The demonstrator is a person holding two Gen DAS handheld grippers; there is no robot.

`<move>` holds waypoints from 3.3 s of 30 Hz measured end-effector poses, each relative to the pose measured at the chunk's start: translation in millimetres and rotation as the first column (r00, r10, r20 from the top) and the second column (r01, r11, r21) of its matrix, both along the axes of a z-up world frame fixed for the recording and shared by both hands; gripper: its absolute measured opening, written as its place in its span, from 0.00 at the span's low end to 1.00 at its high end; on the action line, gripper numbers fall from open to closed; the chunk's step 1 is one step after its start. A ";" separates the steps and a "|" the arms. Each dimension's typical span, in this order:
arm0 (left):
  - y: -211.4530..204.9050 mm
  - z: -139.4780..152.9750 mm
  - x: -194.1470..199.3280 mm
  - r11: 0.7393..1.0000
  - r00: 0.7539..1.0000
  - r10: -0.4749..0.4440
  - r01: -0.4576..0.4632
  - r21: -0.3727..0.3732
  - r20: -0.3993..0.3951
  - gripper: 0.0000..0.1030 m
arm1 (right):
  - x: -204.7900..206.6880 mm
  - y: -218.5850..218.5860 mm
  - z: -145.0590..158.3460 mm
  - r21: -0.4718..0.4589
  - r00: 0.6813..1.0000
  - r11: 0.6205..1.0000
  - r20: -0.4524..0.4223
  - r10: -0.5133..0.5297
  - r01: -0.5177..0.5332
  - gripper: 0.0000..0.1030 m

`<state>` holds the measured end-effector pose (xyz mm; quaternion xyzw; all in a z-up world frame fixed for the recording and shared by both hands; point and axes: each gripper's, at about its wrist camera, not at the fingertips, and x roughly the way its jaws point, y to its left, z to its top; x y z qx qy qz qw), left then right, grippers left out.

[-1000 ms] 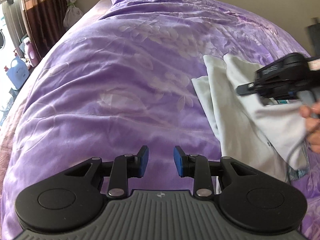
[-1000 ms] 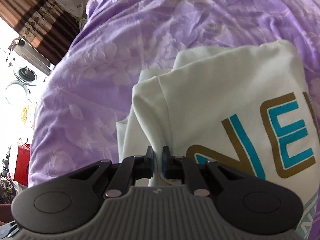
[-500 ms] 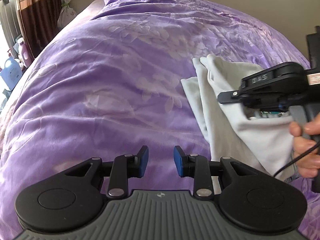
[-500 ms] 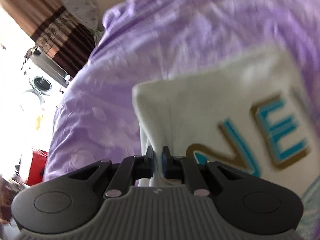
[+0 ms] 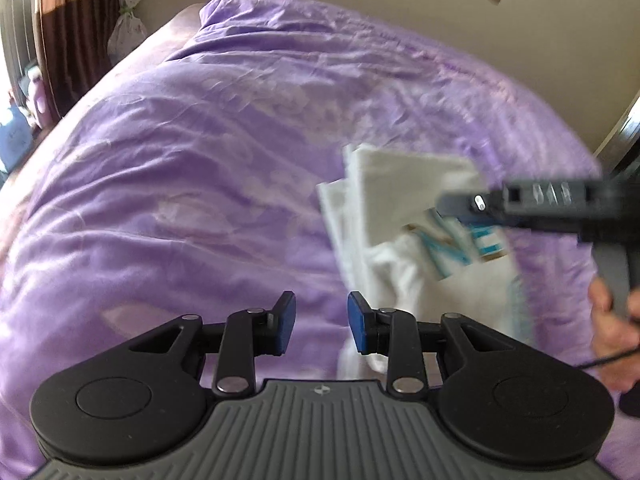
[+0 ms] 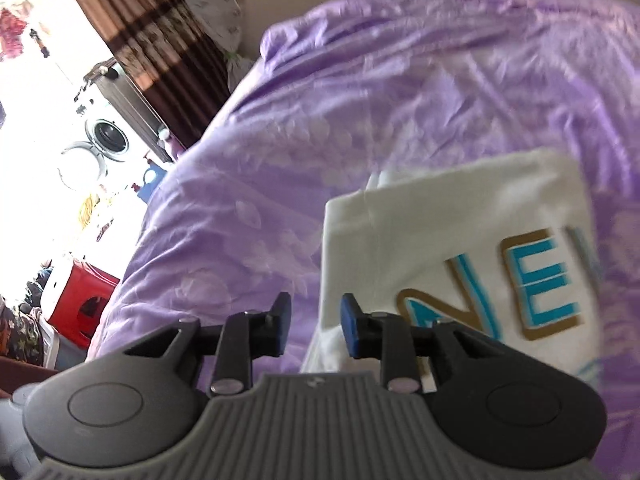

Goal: Fold small clothes

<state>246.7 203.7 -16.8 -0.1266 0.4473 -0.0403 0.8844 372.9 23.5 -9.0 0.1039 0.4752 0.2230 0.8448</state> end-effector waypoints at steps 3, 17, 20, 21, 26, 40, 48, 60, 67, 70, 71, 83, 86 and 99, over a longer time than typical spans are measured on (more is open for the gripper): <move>-2.9 7.2 -5.0 0.995 1.000 0.015 -0.014 -0.095 0.011 0.47 | -20.8 -29.2 15.1 -0.023 0.998 1.000 0.061 -0.008 0.009 0.27; -25.7 -57.8 -4.7 0.979 0.993 0.051 -0.071 -0.189 -0.106 0.52 | -124.7 -163.2 -50.8 -0.153 0.993 0.984 0.079 -0.084 0.095 0.52; -21.1 -66.7 -6.0 0.966 0.991 0.080 -0.104 -0.238 -0.110 0.44 | -133.9 -167.8 -69.5 -0.133 0.996 0.988 0.051 -0.076 0.082 0.52; -21.5 -67.6 -6.2 0.965 0.991 0.087 -0.109 -0.237 -0.102 0.40 | -134.1 -167.6 -76.7 -0.129 0.996 0.988 0.045 -0.077 0.083 0.52; -29.7 -58.8 -13.9 0.975 0.996 0.085 -0.084 -0.207 -0.008 0.07 | -125.7 -166.9 -102.5 -0.134 0.994 0.985 0.022 -0.107 0.109 0.30; -41.4 -91.9 -15.3 0.998 0.993 0.069 -0.068 0.011 -0.091 0.06 | -123.1 -172.7 -118.6 -0.169 0.993 0.980 -0.036 -0.111 0.104 0.00; -40.9 -91.4 -9.0 1.000 0.983 0.010 -0.007 0.021 -0.183 0.08 | -121.0 -175.2 -125.5 -0.187 0.990 0.979 -0.092 -0.106 0.088 0.00; -25.1 -33.0 -5.1 0.994 0.983 -0.008 0.028 0.109 -0.184 0.13 | -109.1 -187.0 -68.8 -0.249 0.994 0.962 0.018 -0.111 0.112 0.03; -28.4 8.2 58.3 1.000 0.998 -0.012 0.012 0.007 0.055 0.29 | -65.7 -172.8 -51.2 -0.182 0.994 0.979 0.084 -0.076 0.090 0.15; -31.6 6.1 96.8 0.999 0.994 -0.011 0.016 -0.041 0.110 0.40 | -39.0 -163.8 -51.7 -0.177 0.992 0.980 0.107 -0.072 0.090 0.22; -32.9 3.2 109.7 0.999 0.993 -0.012 0.018 -0.047 0.116 0.40 | -28.7 -162.1 -53.4 -0.175 0.991 0.980 0.108 -0.080 0.099 0.22; -26.1 -77.1 222.6 0.976 1.000 0.016 -0.020 -0.219 -0.020 0.40 | 44.6 -150.0 -91.2 -0.136 0.987 0.982 0.106 -0.119 0.133 0.28; -27.0 -82.1 222.8 0.972 1.000 -0.014 0.013 -0.233 0.000 0.06 | 48.0 -150.2 -96.4 -0.139 0.987 0.982 0.115 -0.112 0.127 0.29; -49.9 -93.7 217.9 0.988 0.988 -0.122 0.112 0.108 0.091 0.06 | 45.3 -155.1 -99.5 -0.111 0.986 0.986 0.122 -0.111 0.125 0.41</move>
